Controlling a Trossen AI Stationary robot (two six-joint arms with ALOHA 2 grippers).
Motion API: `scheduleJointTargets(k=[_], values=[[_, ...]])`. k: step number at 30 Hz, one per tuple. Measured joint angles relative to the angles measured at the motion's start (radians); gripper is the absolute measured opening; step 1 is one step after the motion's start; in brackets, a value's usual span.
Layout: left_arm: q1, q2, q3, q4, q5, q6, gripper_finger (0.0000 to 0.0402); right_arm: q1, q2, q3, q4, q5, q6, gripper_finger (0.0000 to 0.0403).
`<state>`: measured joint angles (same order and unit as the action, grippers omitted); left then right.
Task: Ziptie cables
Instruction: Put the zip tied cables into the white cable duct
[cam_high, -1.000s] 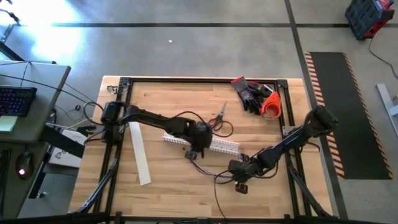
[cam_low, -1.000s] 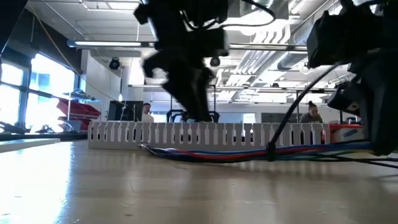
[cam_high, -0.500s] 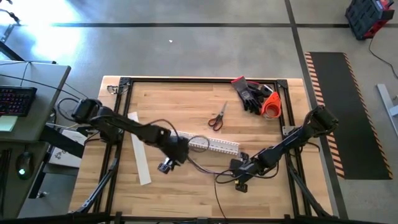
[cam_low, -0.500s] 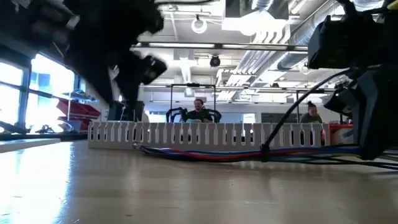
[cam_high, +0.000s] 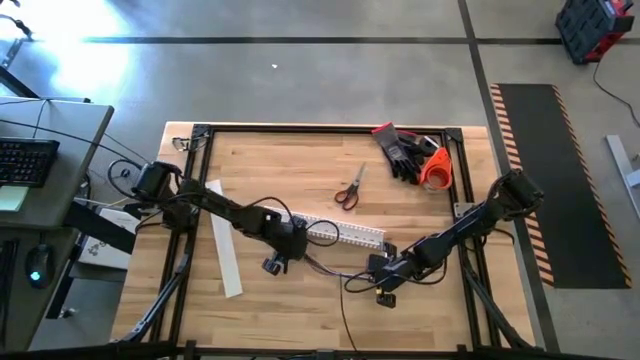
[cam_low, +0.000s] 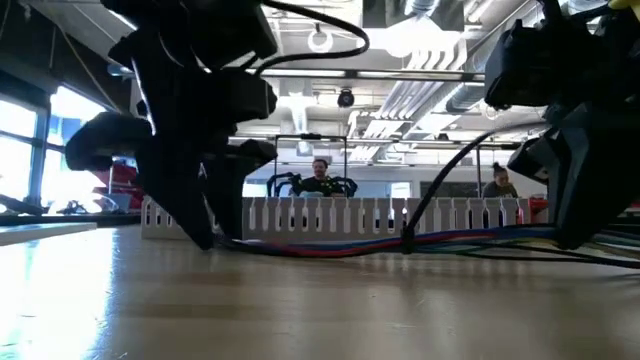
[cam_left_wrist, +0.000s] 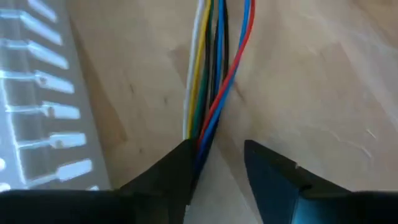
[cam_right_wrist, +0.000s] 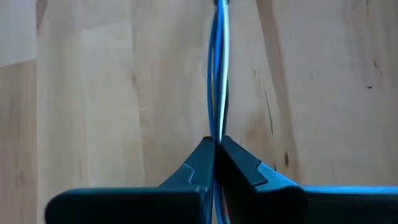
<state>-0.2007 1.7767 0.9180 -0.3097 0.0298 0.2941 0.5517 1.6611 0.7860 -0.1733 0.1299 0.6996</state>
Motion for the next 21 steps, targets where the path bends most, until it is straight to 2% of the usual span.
scheduleJointTargets(k=[6, 13, 18, 21], values=[[0.009, 0.025, 0.003, -0.036, 0.049, -0.087, 0.0111, 0.028, 0.000, 0.000, 0.002, 0.019, 0.018, 0.0002], [-0.033, -0.031, -0.005, -0.065, -0.005, -0.117, 0.0011, 0.050, 0.000, 0.001, 0.022, 0.097, 0.016, 0.0002], [-0.071, -0.065, -0.007, -0.114, -0.007, -0.185, 0.0006, 0.052, 0.000, 0.001, 0.053, 0.122, -0.012, 0.0002], [-0.109, -0.071, -0.007, -0.148, -0.011, -0.230, 0.0001, 0.065, 0.011, 0.001, 0.103, 0.182, -0.061, 0.0005]])
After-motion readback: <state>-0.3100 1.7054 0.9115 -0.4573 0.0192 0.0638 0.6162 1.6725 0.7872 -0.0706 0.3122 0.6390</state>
